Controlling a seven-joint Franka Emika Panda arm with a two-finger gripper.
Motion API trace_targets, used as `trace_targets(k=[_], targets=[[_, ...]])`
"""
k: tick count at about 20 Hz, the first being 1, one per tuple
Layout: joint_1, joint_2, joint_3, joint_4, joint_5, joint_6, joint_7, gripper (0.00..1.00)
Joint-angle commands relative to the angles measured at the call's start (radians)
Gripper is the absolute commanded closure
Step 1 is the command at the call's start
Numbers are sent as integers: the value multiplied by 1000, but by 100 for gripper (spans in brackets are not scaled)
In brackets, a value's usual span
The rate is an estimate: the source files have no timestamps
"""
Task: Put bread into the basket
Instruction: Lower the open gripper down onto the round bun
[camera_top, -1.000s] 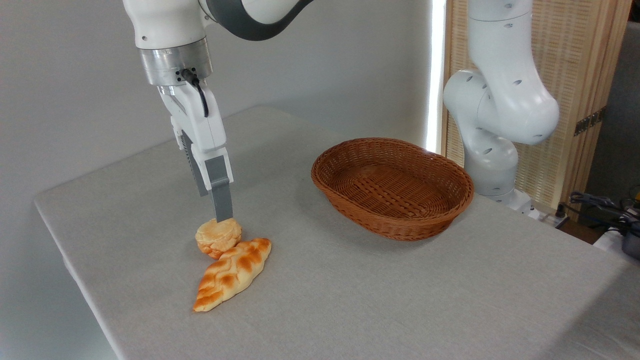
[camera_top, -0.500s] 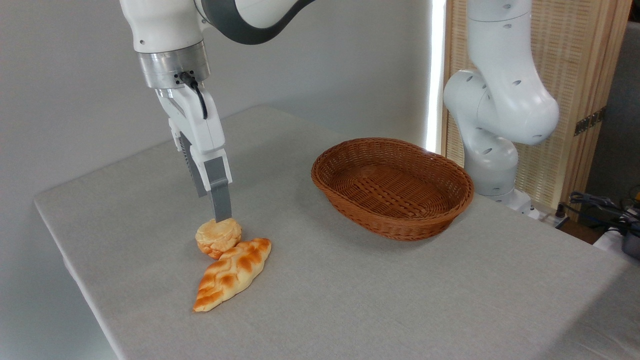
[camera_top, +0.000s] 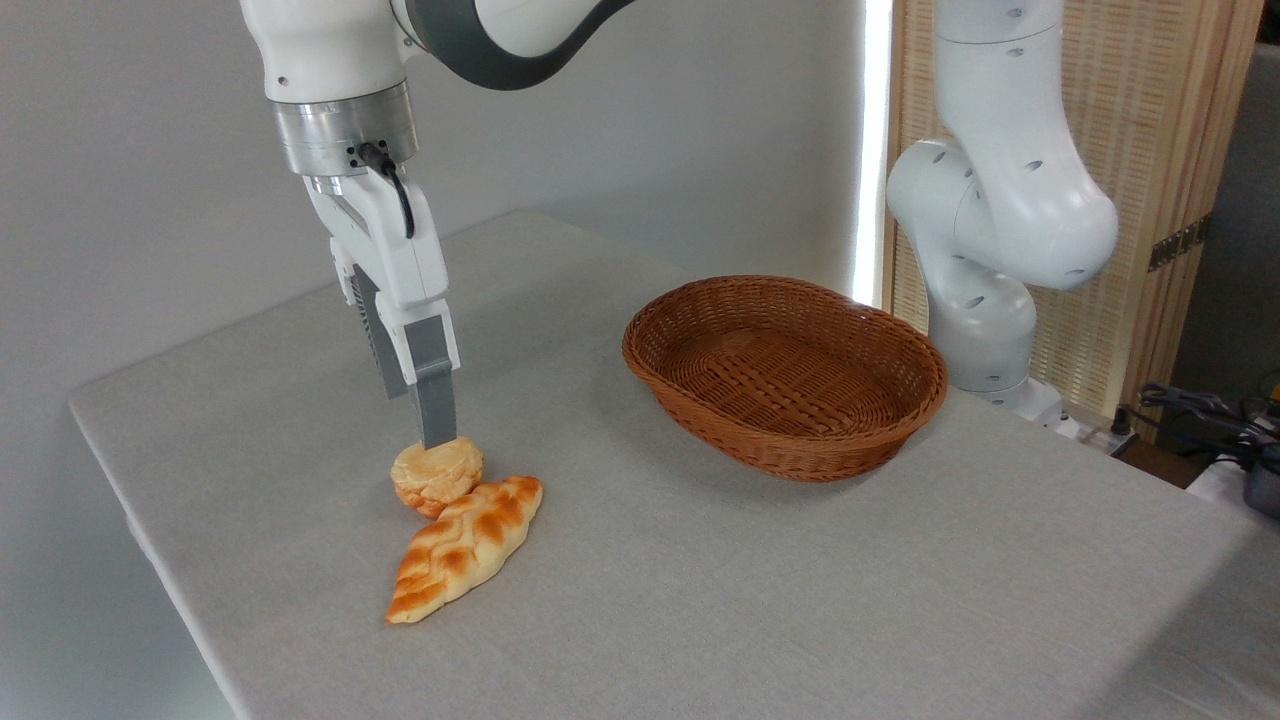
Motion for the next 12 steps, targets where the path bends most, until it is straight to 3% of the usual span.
trace_targets(k=[1,12], targets=[[-3,-4,4,-1,17,13,-35,0],[-9,-6,-8,-1,17,-2,-61,0]])
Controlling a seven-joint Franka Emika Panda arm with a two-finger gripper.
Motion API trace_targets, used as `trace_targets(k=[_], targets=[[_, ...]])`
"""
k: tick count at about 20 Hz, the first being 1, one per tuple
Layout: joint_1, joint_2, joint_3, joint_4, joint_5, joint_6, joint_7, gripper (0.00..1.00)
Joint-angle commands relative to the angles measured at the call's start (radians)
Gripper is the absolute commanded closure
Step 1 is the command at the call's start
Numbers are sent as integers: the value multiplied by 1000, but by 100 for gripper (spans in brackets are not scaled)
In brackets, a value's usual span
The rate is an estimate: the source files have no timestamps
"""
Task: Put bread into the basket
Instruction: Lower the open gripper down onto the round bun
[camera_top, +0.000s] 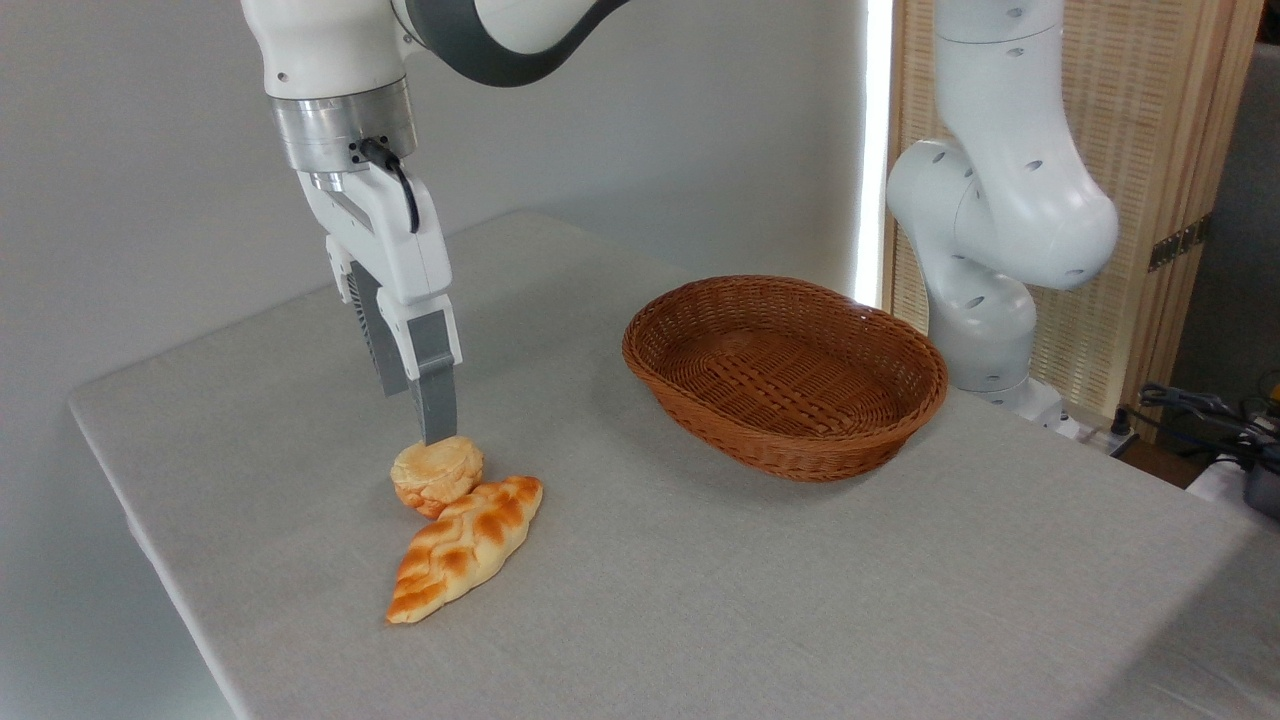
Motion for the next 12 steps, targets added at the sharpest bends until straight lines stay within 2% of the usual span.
trace_targets(k=[1,5,8,12], targets=[[-14,-2,-6,-7,17,-2,-23,0],[-40,18,-25,-28,15,62,-17,0],[-42,16,-50,-123,17,182,-16,0],[-43,21,-79,-199,17,232,-8,0]])
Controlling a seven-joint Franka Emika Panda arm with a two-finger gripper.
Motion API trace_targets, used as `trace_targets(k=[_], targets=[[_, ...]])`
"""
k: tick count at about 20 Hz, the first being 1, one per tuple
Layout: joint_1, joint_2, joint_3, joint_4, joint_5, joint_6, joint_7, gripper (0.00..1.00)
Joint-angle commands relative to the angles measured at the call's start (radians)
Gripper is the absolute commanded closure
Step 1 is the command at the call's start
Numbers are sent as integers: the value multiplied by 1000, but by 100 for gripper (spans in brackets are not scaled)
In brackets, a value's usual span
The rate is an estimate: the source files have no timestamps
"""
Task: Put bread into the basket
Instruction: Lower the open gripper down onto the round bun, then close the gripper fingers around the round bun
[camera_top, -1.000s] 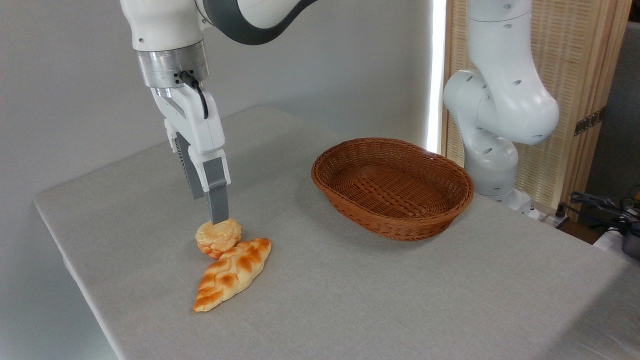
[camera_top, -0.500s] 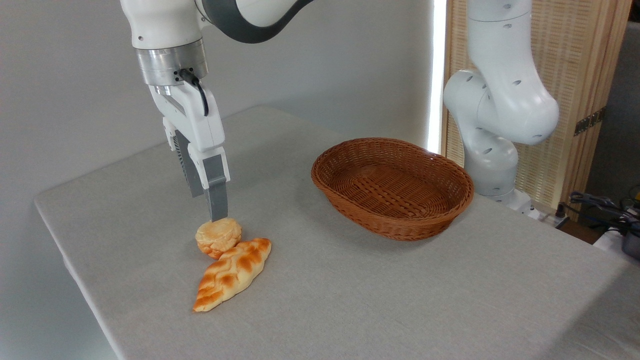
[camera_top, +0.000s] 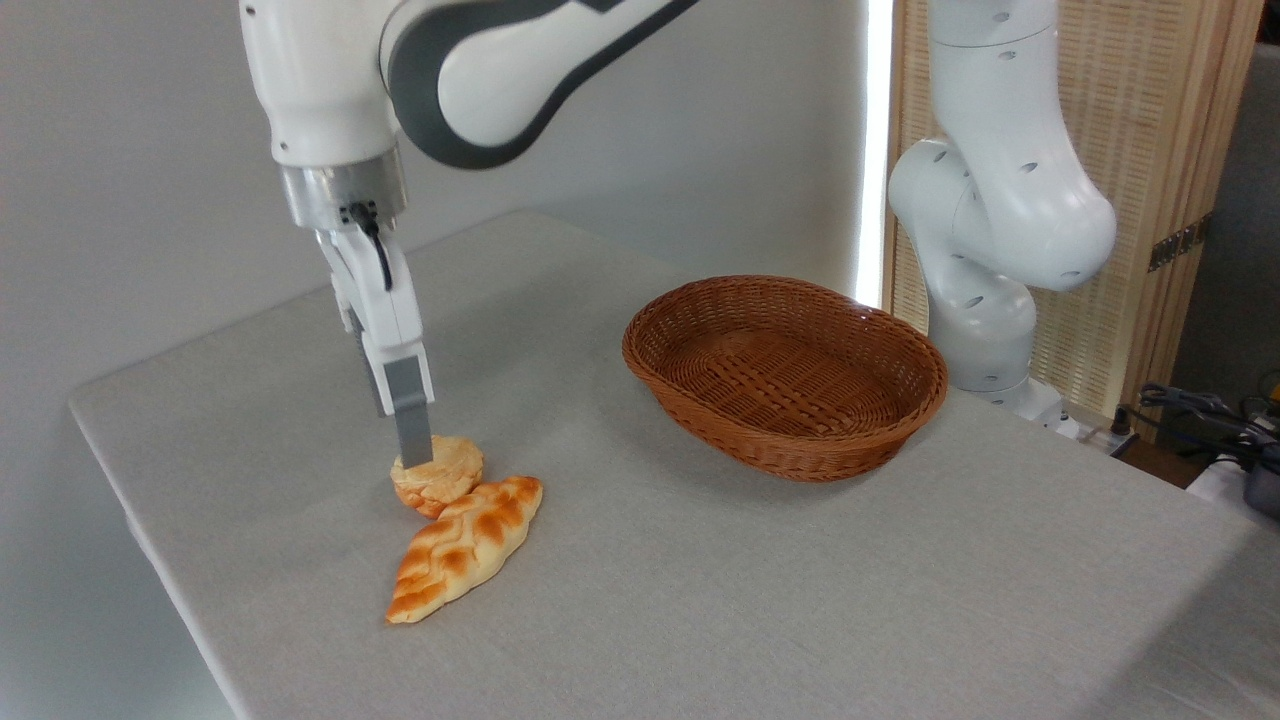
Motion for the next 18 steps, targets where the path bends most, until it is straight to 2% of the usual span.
trace_targets(k=[1,18], targets=[[-9,-11,-20,-80,15,80,-8,0],[-13,38,-37,-105,20,101,38,0]])
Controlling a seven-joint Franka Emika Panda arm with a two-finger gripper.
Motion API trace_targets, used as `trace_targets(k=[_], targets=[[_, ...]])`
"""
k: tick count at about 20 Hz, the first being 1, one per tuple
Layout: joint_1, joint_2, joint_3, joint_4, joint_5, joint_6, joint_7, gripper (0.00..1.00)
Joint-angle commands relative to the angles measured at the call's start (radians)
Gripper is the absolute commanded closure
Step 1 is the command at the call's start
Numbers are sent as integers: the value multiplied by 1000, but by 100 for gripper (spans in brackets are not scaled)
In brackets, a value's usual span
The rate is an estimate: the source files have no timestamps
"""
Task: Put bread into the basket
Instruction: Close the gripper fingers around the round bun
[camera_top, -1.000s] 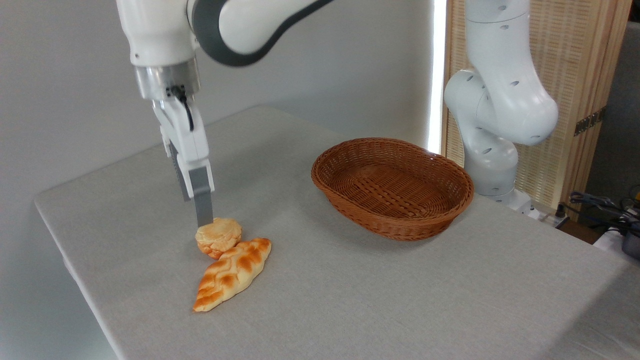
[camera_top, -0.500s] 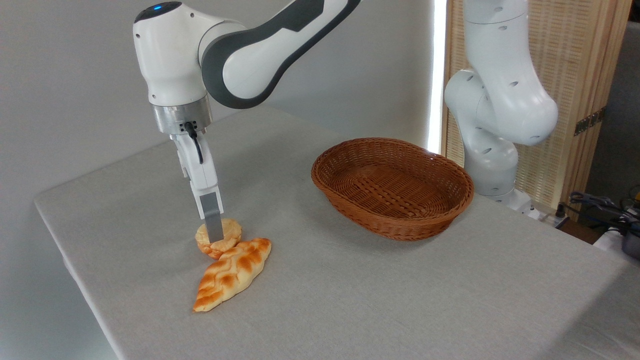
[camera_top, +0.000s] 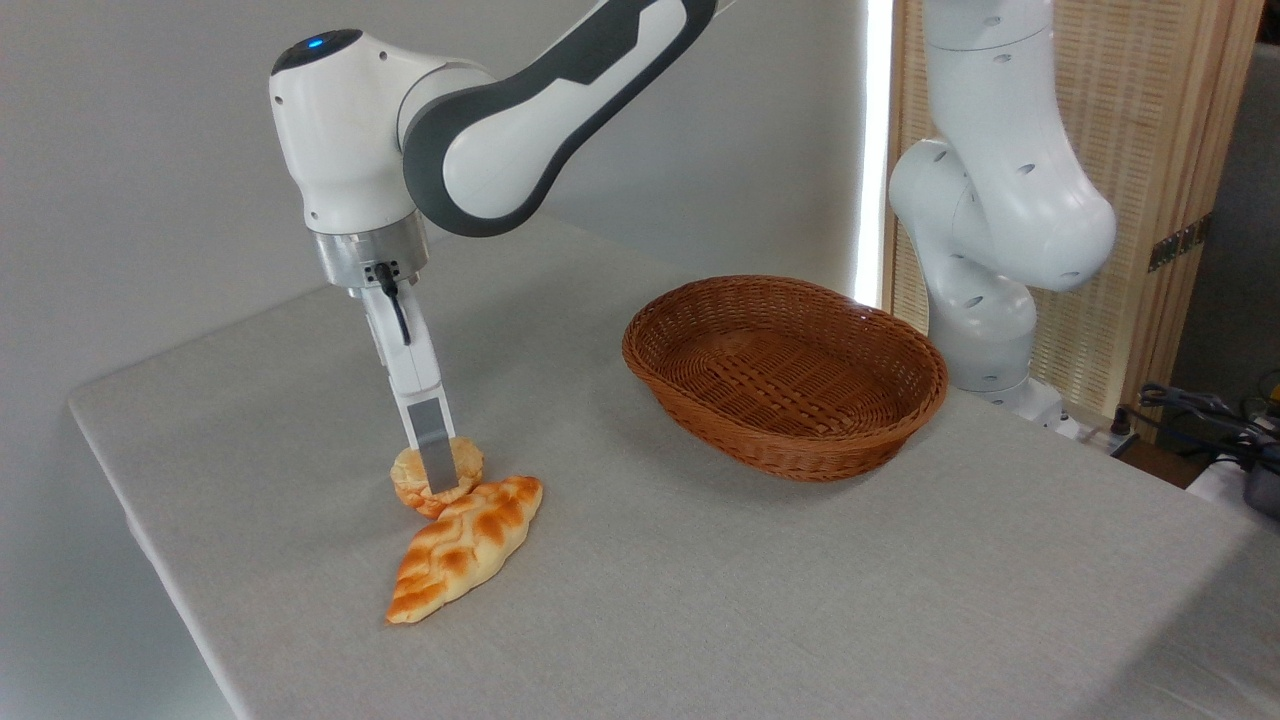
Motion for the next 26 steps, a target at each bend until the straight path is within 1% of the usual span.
trace_targets(k=[1,2,5,6,7,8,9,10,19,22,23,26], targets=[[-4,14,2,-5,31,23,20,0],[-4,16,1,-5,41,23,20,0],[-4,16,1,-5,42,23,17,0],[-4,16,1,-5,44,23,19,2],[-4,16,1,-3,44,23,20,11],[-4,16,1,-3,45,25,23,23],[-4,16,1,-3,45,23,28,31],[-4,16,1,-3,45,23,34,35],[-4,13,1,-3,44,23,23,32],[-4,-13,1,1,42,8,-36,31],[-4,-18,-1,0,42,8,-65,29],[-2,-28,-24,1,42,8,-130,29]])
